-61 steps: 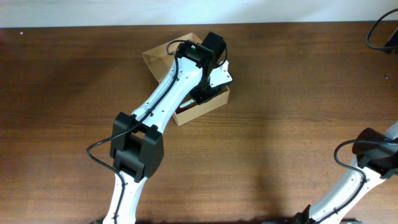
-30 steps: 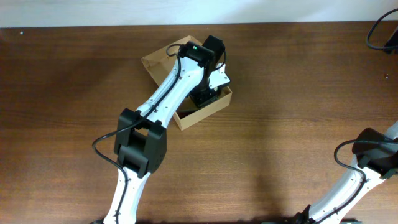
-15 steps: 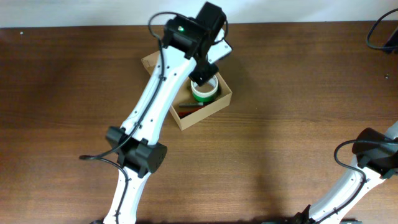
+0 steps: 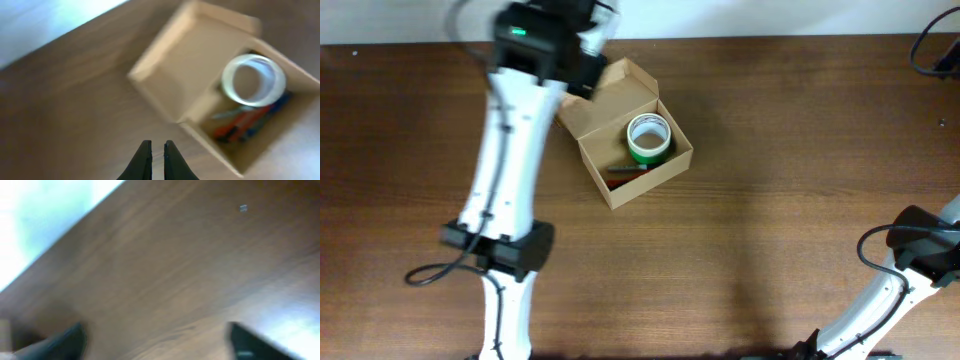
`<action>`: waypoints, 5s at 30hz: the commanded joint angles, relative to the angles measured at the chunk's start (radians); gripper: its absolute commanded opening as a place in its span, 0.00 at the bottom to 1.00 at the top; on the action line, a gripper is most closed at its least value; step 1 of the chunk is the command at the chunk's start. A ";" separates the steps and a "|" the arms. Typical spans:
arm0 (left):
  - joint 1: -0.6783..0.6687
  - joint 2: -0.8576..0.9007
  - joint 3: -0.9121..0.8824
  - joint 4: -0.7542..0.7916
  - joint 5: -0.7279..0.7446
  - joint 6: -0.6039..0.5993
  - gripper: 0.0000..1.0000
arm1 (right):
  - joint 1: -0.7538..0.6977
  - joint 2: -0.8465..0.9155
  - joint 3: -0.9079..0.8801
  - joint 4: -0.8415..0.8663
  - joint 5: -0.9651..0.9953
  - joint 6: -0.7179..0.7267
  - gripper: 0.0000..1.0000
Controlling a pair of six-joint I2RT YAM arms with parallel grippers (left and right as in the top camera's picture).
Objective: Pack container
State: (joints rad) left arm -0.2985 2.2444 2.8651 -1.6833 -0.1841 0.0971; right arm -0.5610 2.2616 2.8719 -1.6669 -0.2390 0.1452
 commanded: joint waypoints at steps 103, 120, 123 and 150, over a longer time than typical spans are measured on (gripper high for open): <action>0.435 0.193 -1.006 1.178 1.055 -0.525 0.02 | 0.684 0.191 -0.799 0.792 -0.664 0.418 0.03; 0.456 0.420 -1.004 1.668 1.518 -0.991 0.02 | 0.580 0.283 -0.799 0.872 -0.764 0.485 0.04; 0.443 0.420 -1.004 1.670 1.504 -0.998 0.02 | 0.589 0.312 -0.799 0.888 -0.783 0.508 0.04; 0.314 0.420 -0.992 1.646 1.371 -1.027 0.02 | 0.693 0.347 -0.799 1.175 -0.913 0.662 0.04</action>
State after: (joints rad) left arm 0.0406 2.6259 1.8729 -0.0147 1.1950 -0.8833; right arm 0.1249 2.6091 2.0754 -0.5167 -1.0935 0.7864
